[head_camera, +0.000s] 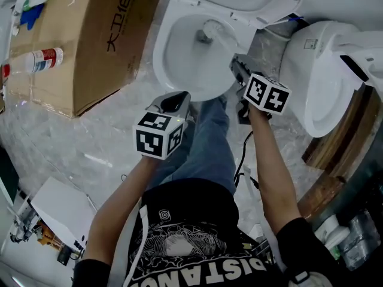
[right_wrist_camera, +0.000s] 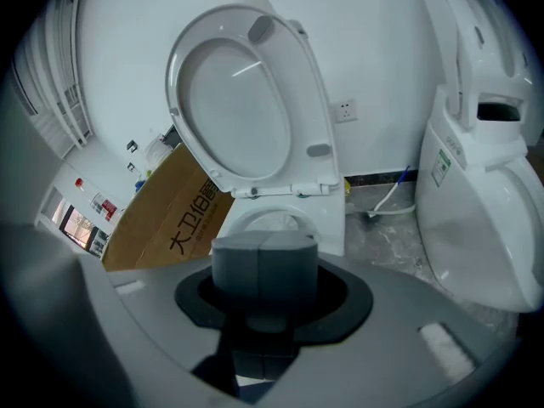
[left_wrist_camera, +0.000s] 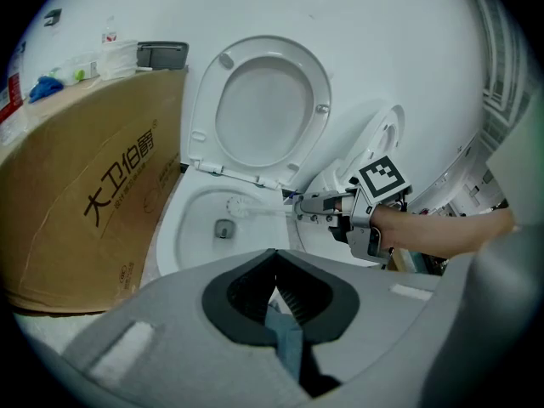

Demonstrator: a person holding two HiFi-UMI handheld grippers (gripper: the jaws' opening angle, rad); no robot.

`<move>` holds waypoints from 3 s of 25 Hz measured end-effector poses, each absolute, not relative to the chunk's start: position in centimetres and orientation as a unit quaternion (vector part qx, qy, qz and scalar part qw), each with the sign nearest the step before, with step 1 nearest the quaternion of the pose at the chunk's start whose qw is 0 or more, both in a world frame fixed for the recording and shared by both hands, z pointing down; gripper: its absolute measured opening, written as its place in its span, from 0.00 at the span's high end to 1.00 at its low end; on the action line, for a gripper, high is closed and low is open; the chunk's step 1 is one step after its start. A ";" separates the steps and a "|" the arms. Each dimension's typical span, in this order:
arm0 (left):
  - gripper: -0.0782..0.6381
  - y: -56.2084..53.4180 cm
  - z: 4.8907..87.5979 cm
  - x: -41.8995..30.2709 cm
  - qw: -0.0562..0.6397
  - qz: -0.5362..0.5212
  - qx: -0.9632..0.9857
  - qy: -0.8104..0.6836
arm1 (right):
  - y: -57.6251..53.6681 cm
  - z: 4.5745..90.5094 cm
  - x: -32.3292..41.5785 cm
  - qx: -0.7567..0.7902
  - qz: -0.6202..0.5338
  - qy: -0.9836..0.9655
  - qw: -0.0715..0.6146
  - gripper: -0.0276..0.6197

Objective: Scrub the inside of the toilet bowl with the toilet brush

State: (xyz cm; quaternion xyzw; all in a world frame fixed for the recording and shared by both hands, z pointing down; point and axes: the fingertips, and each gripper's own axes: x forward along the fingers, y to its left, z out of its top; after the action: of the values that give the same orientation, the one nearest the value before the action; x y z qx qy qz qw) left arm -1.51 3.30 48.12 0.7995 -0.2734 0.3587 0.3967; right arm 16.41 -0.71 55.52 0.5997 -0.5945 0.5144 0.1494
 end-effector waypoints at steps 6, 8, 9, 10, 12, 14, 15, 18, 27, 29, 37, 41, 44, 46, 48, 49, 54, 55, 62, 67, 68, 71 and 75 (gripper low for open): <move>0.90 3.9 47.6 -0.4 0.377 0.366 0.814 -0.248 | 3.7 54.8 17.4 0.617 0.523 -0.570 0.146 0.70; 0.90 4.1 47.4 -0.2 0.372 0.366 0.819 -0.239 | 5.0 54.6 17.2 0.620 0.527 -0.564 0.142 0.70; 0.90 4.3 47.3 -0.1 0.370 0.366 0.821 -0.235 | 5.7 54.5 17.0 0.621 0.529 -0.561 0.142 0.70; 0.90 4.5 47.3 0.0 0.369 0.366 0.822 -0.231 | 6.5 54.5 16.8 0.621 0.530 -0.558 0.145 0.70; 0.90 5.0 47.1 0.0 0.366 0.365 0.826 -0.223 | 8.0 54.5 16.2 0.622 0.533 -0.553 0.151 0.70; 0.90 5.5 47.1 -0.2 0.366 0.364 0.829 -0.216 | 9.4 54.5 15.1 0.619 0.539 -0.551 0.151 0.70; 0.90 5.7 47.0 -0.5 0.368 0.363 0.829 -0.215 | 10.0 54.5 14.5 0.617 0.543 -0.550 0.151 0.70; 0.90 5.8 47.0 -0.9 0.370 0.360 0.829 -0.217 | 11.6 54.5 13.4 0.610 0.553 -0.544 0.159 0.70; 0.90 6.1 47.1 -2.0 0.386 0.338 0.823 -0.243 | 14.8 54.5 8.3 0.547 0.583 -0.570 0.191 0.71; 0.90 6.2 47.0 -2.2 0.391 0.332 0.820 -0.254 | 14.1 54.3 7.4 0.535 0.581 -0.581 0.195 0.71; 0.90 6.5 47.9 -4.6 0.414 0.325 0.796 -0.300 | 9.2 54.8 4.8 0.495 0.567 -0.628 0.198 0.70; 0.90 6.1 48.2 -6.0 0.418 0.324 0.785 -0.321 | 6.0 55.1 4.2 0.490 0.554 -0.643 0.200 0.71; 0.90 6.0 48.5 -6.5 0.423 0.324 0.779 -0.331 | 4.2 55.2 4.4 0.489 0.547 -0.649 0.201 0.70; 0.90 5.8 48.7 -6.4 0.427 0.322 0.776 -0.335 | 3.4 55.3 4.9 0.490 0.543 -0.650 0.204 0.70; 0.90 5.4 48.8 -6.0 0.429 0.320 0.775 -0.336 | 3.0 55.2 5.4 0.491 0.542 -0.650 0.206 0.71; 0.90 5.3 48.9 -5.7 0.430 0.319 0.775 -0.336 | 2.9 55.3 5.6 0.491 0.541 -0.650 0.210 0.70; 0.90 4.5 49.4 -4.3 0.437 0.318 0.774 -0.330 | 2.4 56.3 6.1 0.484 0.545 -0.647 0.225 0.70; 0.90 4.2 49.5 -4.1 0.436 0.319 0.774 -0.330 | 2.0 56.6 6.3 0.485 0.544 -0.646 0.226 0.70; 0.90 2.8 50.4 -3.8 0.443 0.319 0.763 -0.346 | -0.8 58.0 8.3 0.487 0.537 -0.644 0.242 0.71; 0.90 1.9 50.6 -3.8 0.450 0.317 0.756 -0.355 | -3.1 58.5 10.1 0.491 0.530 -0.646 0.248 0.71; 0.90 1.7 50.7 -3.7 0.451 0.317 0.755 -0.356 | -3.5 58.5 10.5 0.493 0.528 -0.646 0.248 0.71; 0.90 1.4 50.7 -3.6 0.452 0.318 0.754 -0.355 | -4.4 58.6 11.9 0.505 0.524 -0.640 0.245 0.71; 0.90 1.2 50.6 -3.3 0.450 0.320 0.757 -0.350 | -4.7 58.8 14.0 0.522 0.522 -0.631 0.240 0.71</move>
State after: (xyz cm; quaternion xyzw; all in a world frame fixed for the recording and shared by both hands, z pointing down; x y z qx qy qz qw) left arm -3.26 1.20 50.62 0.7569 -0.3495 0.3202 0.4499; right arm 13.97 -4.71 58.77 0.5216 -0.6306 0.5225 0.2396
